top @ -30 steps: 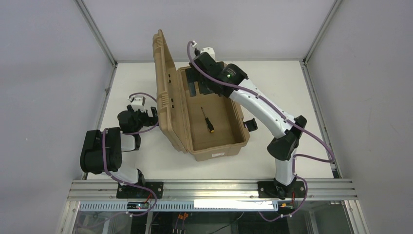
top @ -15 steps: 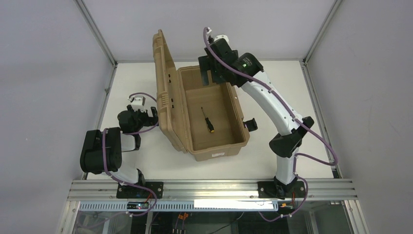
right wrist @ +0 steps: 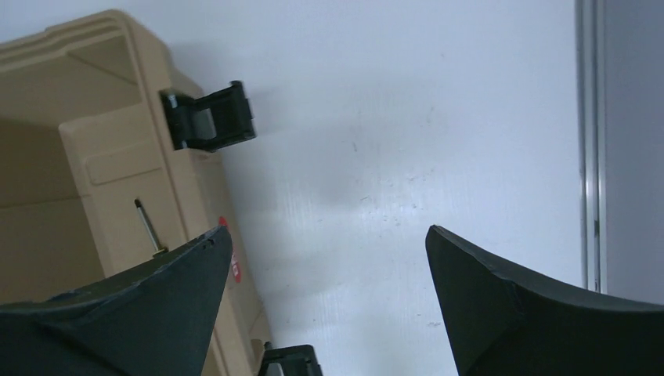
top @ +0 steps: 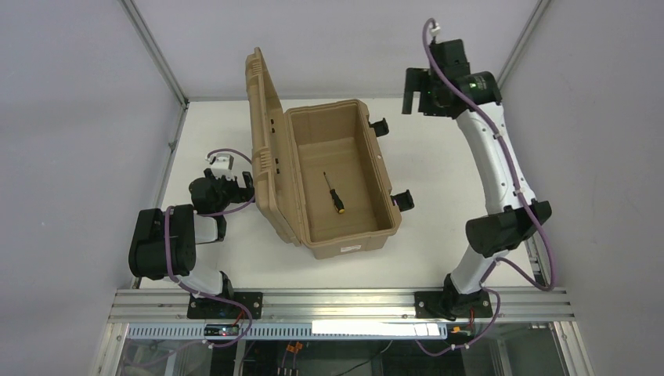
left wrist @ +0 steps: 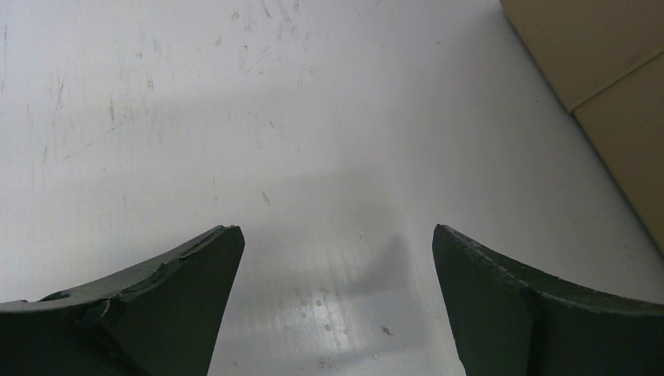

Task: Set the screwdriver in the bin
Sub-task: Reset both arms

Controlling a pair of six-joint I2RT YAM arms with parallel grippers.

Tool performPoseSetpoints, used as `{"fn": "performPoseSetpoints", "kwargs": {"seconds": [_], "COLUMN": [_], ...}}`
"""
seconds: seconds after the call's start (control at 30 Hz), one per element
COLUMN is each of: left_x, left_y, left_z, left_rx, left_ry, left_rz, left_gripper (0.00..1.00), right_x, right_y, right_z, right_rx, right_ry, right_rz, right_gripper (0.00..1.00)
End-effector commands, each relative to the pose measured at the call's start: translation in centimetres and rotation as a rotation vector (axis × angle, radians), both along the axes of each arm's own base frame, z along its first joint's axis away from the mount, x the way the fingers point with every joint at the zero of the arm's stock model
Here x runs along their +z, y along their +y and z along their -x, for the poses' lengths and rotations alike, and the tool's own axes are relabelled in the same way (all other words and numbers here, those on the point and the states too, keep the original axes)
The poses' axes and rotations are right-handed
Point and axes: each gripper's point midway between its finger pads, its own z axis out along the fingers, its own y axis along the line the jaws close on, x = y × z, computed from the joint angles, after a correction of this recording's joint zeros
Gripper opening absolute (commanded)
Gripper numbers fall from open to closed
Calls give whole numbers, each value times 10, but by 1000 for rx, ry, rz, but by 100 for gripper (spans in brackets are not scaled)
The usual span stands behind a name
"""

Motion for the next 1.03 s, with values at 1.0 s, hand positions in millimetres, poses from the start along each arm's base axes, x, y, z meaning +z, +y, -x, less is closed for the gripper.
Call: {"fn": "performPoseSetpoints", "kwargs": {"seconds": [1.0], "left_x": [10], "left_y": [-2], "left_z": [-1], "left_rx": [-19], "left_ry": [-46], "left_rz": [-7], "left_gripper": [99], "right_x": [31], "right_y": [-119], "right_z": [-11], "right_rx": [-116], "right_ry": [-92], "right_rz": [-72], "right_gripper": [99]}}
